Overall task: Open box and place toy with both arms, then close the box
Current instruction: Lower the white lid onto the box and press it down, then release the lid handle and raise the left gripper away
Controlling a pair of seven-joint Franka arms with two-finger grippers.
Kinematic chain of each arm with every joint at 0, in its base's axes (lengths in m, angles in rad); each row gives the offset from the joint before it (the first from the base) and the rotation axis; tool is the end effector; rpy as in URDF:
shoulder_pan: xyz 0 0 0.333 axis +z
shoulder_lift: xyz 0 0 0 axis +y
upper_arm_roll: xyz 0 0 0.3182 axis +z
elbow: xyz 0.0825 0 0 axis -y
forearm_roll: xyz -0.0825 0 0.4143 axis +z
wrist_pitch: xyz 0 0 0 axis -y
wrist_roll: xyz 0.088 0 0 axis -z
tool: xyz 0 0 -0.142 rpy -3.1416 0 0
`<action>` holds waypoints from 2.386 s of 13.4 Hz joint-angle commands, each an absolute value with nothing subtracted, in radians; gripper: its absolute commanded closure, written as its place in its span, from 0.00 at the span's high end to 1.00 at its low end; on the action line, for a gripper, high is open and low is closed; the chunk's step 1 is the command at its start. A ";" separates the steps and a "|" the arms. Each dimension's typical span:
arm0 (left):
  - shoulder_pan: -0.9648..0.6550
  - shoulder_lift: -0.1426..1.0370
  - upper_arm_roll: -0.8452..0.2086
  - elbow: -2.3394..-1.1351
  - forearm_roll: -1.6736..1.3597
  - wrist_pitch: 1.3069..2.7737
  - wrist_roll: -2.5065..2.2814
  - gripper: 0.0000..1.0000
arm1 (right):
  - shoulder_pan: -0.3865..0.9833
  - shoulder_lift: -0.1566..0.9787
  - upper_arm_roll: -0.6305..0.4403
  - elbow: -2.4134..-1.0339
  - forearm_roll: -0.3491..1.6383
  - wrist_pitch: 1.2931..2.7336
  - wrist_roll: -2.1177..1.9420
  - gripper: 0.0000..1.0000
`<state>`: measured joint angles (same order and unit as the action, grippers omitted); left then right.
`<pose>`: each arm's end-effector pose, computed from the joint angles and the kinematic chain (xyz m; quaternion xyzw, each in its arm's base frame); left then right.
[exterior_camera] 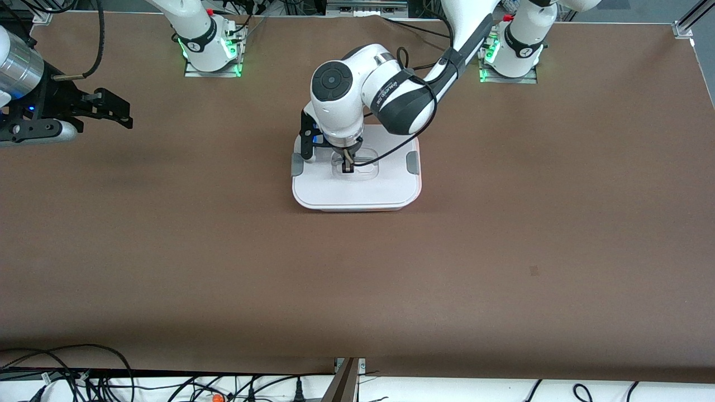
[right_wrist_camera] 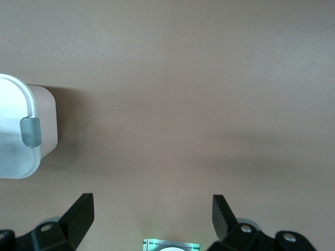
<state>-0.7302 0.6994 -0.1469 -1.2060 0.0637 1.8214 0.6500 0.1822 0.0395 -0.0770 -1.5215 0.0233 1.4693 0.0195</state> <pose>0.5118 -0.5650 0.3200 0.7260 -0.6864 -0.0403 0.0128 0.5794 0.0655 0.5849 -0.9980 -0.0434 0.0463 0.0072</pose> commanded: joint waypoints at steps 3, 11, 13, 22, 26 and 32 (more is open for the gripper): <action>-0.730 0.658 -0.146 -1.236 0.078 1.792 0.672 0.00 | 0.170 0.031 -0.061 -1.522 0.035 1.476 0.003 1.00; -0.726 0.646 -0.144 -1.272 0.080 1.793 0.673 0.00 | 0.170 0.031 -0.061 -1.523 0.035 1.477 -0.002 1.00; -0.726 0.649 -0.144 -1.285 0.080 1.799 0.673 0.00 | 0.170 0.032 -0.061 -1.523 0.035 1.479 -0.023 1.00; -0.729 0.667 -0.144 -1.276 0.078 1.829 0.667 0.00 | 0.170 0.032 -0.061 -1.523 0.046 1.480 -0.025 1.00; -0.733 0.672 -0.144 -1.273 0.075 1.829 0.657 0.00 | 0.170 0.032 -0.061 -1.523 0.046 1.485 -0.031 1.00; -0.733 0.670 -0.143 -1.255 0.075 1.825 0.660 1.00 | 0.170 0.032 -0.061 -1.523 0.048 1.486 -0.040 1.00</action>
